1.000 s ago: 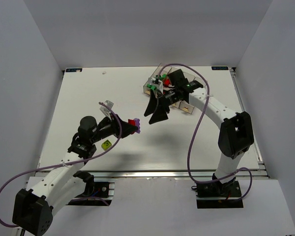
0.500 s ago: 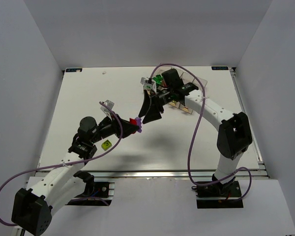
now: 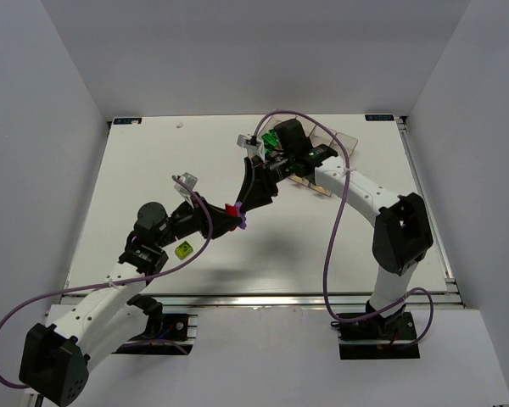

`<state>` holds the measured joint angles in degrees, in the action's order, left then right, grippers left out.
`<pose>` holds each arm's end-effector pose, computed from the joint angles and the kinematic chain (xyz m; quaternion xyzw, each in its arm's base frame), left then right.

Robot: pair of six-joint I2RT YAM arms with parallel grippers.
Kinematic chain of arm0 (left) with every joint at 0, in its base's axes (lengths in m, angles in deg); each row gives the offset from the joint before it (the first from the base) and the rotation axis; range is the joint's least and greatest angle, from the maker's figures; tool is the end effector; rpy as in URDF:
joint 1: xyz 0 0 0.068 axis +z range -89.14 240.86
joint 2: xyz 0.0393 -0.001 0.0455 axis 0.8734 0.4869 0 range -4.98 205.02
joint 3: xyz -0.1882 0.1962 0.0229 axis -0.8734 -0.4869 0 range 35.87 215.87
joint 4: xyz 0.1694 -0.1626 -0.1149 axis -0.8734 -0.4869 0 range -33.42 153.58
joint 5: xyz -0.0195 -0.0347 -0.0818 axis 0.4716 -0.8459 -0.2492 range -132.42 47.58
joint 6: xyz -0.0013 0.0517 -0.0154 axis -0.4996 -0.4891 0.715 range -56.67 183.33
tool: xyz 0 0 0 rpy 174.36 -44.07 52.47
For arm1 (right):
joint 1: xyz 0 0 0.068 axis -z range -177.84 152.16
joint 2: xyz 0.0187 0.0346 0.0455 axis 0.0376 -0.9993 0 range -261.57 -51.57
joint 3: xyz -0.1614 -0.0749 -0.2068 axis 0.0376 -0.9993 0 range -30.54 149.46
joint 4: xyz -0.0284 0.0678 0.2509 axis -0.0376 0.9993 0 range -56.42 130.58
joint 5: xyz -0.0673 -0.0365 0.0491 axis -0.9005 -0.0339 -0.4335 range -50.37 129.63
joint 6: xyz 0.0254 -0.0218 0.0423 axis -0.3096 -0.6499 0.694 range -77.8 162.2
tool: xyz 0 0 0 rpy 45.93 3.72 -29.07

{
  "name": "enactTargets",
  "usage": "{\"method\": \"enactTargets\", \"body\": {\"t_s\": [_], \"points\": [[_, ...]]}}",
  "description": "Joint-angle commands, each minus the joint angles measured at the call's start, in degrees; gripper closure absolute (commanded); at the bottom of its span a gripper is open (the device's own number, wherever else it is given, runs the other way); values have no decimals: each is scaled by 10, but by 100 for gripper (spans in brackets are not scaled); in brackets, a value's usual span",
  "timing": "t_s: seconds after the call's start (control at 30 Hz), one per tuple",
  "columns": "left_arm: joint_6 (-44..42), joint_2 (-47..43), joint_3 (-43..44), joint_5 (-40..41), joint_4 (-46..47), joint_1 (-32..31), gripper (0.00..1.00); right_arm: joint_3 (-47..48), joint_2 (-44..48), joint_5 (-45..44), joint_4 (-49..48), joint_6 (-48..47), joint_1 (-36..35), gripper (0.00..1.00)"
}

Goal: Sort the legos into containers by color

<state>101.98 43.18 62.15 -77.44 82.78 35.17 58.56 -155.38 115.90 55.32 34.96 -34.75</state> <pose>0.1683 -0.1038 0.2697 0.1285 0.7089 -0.5348 0.4414 0.3003 0.2688 0.3168 -0.5216 0.5462 0.6237 0.2014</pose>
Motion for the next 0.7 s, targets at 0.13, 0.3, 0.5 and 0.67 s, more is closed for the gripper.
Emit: {"method": "enactTargets", "body": {"t_s": [0.13,0.3,0.5,0.67], "points": [[3,1,-7,8,23,-3,94,-4,-5,37,-42,36,-10,70],[-1,-5,-5,14,17,-3,91,-13,-2,50,-46,38,-10,85],[-15,-24,-3,38,-14,-3,76,-16,1,53,1,-16,-7,100],[-20,-38,-3,43,-29,-3,75,-11,0,45,78,-85,0,100]]}}
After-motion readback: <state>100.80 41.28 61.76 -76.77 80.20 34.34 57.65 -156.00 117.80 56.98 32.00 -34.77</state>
